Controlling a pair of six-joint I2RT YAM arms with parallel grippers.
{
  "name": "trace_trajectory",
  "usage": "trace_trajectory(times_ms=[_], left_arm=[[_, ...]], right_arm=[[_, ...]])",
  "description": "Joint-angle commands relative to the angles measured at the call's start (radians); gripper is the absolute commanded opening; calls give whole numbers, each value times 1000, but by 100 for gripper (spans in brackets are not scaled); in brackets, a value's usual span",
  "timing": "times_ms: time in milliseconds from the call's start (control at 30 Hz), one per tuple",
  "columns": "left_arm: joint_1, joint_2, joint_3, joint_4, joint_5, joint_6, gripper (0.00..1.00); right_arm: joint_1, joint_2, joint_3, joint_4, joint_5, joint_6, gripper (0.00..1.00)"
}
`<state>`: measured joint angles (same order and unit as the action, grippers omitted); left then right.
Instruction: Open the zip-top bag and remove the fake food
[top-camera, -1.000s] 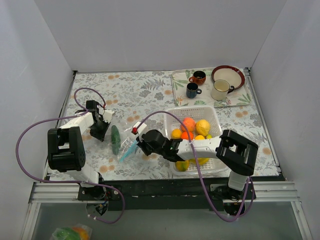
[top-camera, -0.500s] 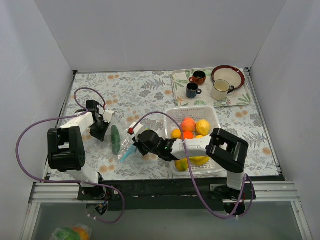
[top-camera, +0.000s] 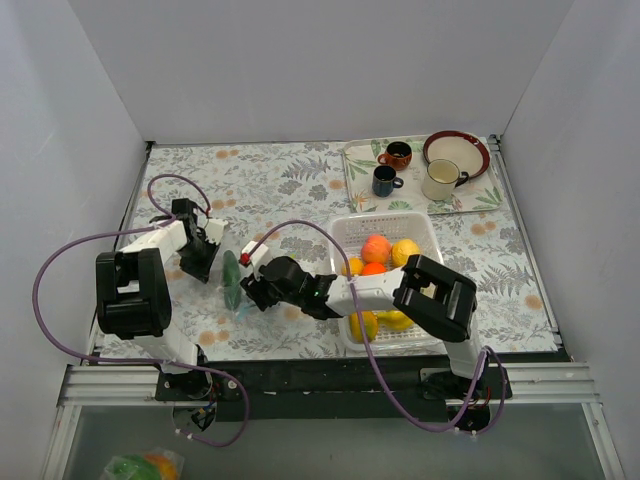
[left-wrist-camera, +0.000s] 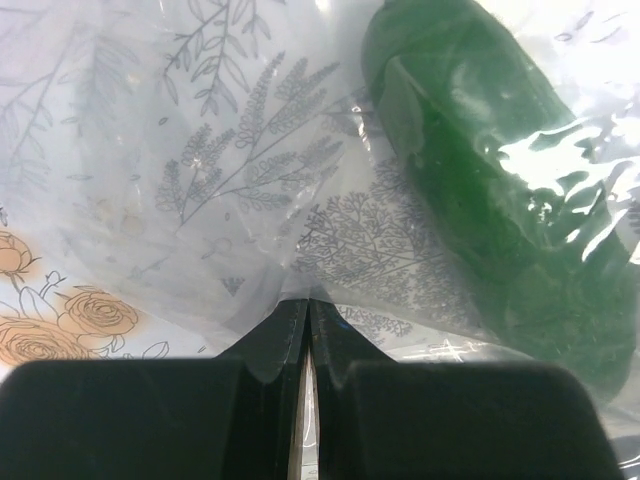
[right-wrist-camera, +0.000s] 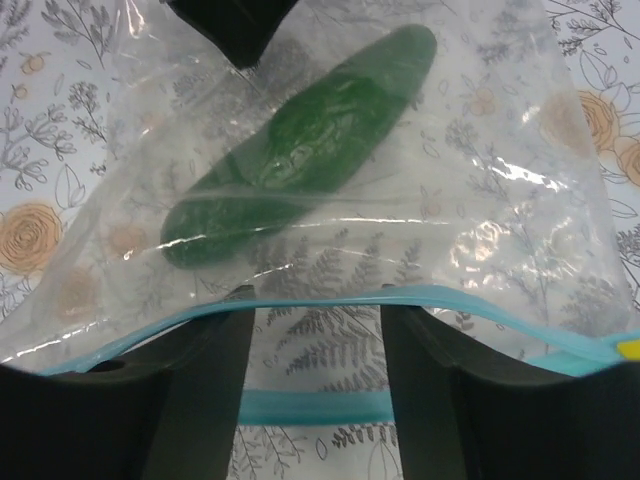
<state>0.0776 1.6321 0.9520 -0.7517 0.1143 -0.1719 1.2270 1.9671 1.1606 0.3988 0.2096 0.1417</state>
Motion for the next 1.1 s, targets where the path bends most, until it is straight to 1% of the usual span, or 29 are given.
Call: trace_trajectory(times_ms=[0, 67, 100, 200, 433, 633, 667, 733, 800, 900, 1000, 1067], left_arm=[[-10, 17, -1, -24, 82, -23, 0], [-22, 5, -4, -35, 100, -34, 0], [-33, 2, -7, -37, 113, -37, 0], [-51, -2, -28, -32, 127, -49, 0], [-64, -24, -71, -40, 154, -44, 0], [-64, -48, -87, -73, 186, -23, 0], [-93, -51, -85, -83, 214, -17, 0], [-96, -57, -84, -103, 231, -8, 0], [-98, -67, -82, -109, 251, 0, 0], [-98, -67, -78, -135, 288, 22, 0], [-98, -60, -79, -129, 268, 21, 0], [-98, -58, -76, -123, 255, 22, 0]], right_arm=[[11, 41, 45, 128, -9, -14, 66], [12, 47, 39, 169, -19, -10, 75], [14, 58, 42, 198, -12, -5, 85], [17, 94, 100, 181, 11, 1, 93], [17, 182, 229, 66, 53, -5, 95], [19, 220, 281, -4, 112, -22, 95], [17, 229, 303, -20, 117, -24, 95], [17, 243, 327, -75, 143, -24, 95], [17, 260, 369, -119, 134, -21, 95], [17, 262, 376, -109, 68, -24, 95], [17, 271, 404, -138, 51, -17, 95], [16, 271, 410, -172, 71, -10, 95]])
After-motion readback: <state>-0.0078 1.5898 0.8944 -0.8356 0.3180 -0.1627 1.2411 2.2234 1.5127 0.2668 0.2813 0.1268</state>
